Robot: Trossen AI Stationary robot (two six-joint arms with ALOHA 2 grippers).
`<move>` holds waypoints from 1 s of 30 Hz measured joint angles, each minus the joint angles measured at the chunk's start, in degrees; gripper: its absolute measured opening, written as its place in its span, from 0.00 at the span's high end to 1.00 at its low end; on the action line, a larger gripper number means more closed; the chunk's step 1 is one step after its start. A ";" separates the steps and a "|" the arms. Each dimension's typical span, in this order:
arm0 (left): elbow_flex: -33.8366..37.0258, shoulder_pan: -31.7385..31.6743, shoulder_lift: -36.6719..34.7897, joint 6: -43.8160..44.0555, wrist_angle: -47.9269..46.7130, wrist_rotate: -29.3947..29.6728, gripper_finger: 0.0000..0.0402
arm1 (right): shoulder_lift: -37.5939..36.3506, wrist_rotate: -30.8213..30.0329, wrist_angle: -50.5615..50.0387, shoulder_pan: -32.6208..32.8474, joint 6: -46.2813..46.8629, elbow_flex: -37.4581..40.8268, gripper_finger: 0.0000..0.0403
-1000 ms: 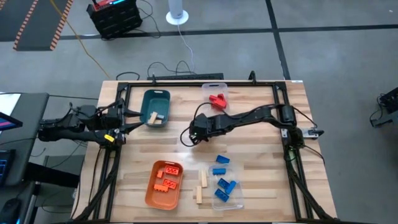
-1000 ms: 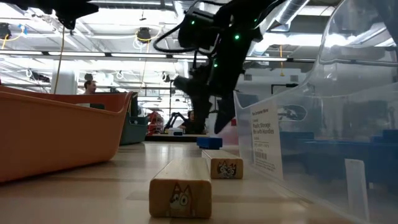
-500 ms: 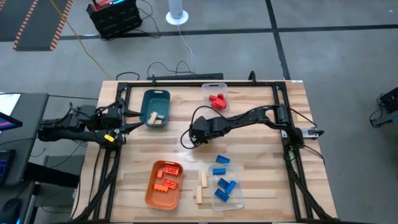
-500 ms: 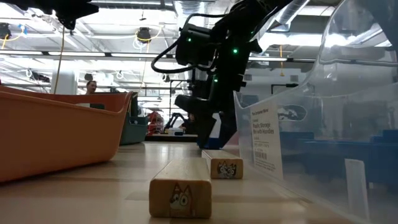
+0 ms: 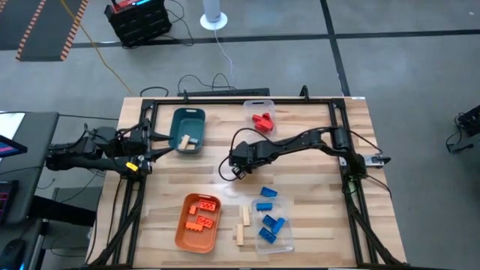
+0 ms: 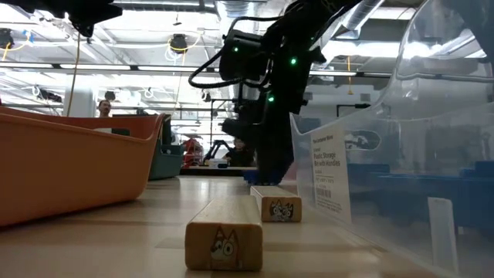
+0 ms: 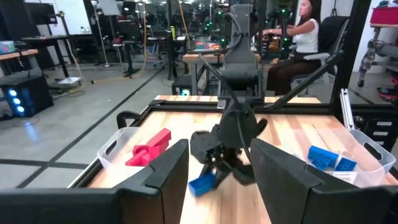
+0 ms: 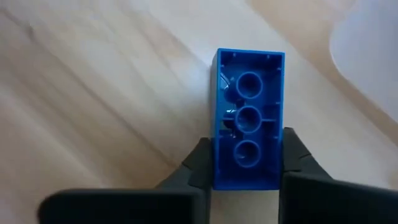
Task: Sort blocks
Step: Put the blue game piece into the bottom transparent bin
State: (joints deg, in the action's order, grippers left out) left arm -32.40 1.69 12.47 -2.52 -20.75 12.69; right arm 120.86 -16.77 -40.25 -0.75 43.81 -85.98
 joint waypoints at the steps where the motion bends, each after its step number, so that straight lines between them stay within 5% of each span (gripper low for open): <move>1: 0.00 0.00 0.00 0.01 -0.08 0.00 0.58 | -0.10 0.58 -2.41 0.11 -0.89 -0.95 0.85; 7: 0.00 0.00 0.00 -0.51 -0.09 0.00 0.58 | -4.11 4.19 -14.92 4.27 -9.65 -8.00 0.87; 13: 0.00 0.00 0.00 -0.80 -0.55 0.15 0.58 | -11.04 11.53 -17.05 14.30 -18.17 -9.52 0.86; 23: 0.00 0.00 0.00 0.17 -0.42 2.90 0.58 | -15.22 10.60 -22.44 28.16 6.49 -9.53 0.86; 30: 0.00 0.00 0.00 1.70 -0.31 3.10 0.58 | -8.74 13.32 -20.96 29.24 10.17 -9.47 0.85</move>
State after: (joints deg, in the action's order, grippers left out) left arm -32.40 1.69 12.47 -0.82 -21.06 15.79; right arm 112.12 -3.45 -61.21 28.49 53.98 -95.45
